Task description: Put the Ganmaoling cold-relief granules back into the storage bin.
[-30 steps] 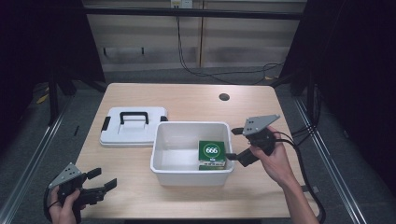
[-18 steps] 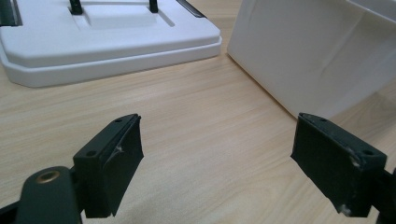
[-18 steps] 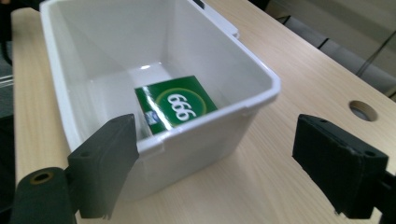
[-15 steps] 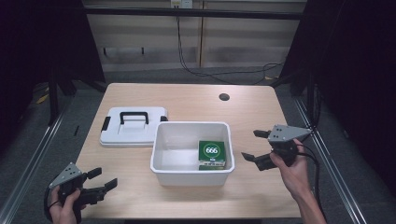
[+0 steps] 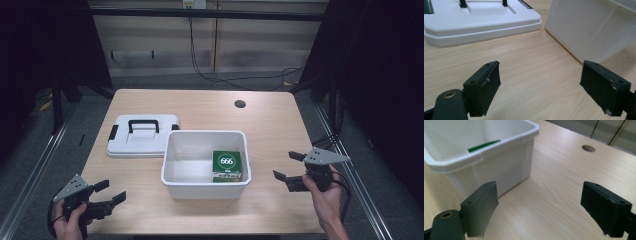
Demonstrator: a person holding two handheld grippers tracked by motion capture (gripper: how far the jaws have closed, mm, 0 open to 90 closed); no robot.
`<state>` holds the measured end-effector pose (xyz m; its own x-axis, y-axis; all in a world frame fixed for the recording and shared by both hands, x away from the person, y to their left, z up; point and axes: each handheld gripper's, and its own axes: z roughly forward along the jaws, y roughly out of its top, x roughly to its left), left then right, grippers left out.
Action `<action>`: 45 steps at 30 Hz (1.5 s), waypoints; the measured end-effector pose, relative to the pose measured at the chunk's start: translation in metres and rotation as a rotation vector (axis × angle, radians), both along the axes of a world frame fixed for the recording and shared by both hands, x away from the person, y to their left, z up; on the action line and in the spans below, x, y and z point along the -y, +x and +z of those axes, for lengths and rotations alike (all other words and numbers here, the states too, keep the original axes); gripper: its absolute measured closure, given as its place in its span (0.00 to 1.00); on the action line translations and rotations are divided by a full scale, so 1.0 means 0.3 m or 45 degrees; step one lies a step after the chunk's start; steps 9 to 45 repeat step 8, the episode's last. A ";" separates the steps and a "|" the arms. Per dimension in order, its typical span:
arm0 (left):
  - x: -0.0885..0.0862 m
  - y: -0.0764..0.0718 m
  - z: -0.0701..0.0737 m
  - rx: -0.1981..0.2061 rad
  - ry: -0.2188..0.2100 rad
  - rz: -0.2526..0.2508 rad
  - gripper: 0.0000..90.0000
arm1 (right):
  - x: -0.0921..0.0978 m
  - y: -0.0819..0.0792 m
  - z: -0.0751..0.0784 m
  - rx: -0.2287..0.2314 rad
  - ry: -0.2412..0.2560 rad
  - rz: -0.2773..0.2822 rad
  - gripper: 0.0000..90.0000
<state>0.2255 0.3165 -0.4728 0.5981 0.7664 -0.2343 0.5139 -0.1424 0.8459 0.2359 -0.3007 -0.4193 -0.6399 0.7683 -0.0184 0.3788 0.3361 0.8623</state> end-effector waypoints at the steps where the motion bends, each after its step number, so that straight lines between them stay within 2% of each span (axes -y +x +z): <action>1: 0.000 -0.001 0.002 0.000 -0.007 0.001 0.18 | 0.004 -0.001 -0.009 -0.013 -0.007 -0.011 0.15; 2: 0.000 -0.001 0.002 0.000 -0.007 0.001 0.18 | 0.004 -0.001 -0.009 -0.013 -0.007 -0.011 0.15; 3: -0.002 -0.001 0.002 -0.001 -0.007 -0.003 0.18 | 0.017 -0.003 -0.026 -0.051 -0.036 -0.045 0.15; 4: -0.003 -0.002 0.002 0.000 -0.006 0.000 0.18 | 0.023 -0.004 -0.033 -0.063 -0.041 -0.054 0.15; 5: -0.003 -0.002 0.002 0.000 -0.006 0.000 0.18 | 0.032 -0.006 -0.038 -0.059 -0.050 -0.069 0.15; 7: -0.003 -0.002 0.003 0.001 -0.007 -0.001 0.18 | 0.047 -0.009 -0.050 -0.068 -0.031 -0.080 0.15; 45: -0.003 -0.002 0.003 0.001 -0.007 -0.001 0.18 | 0.047 -0.009 -0.050 -0.068 -0.031 -0.080 0.15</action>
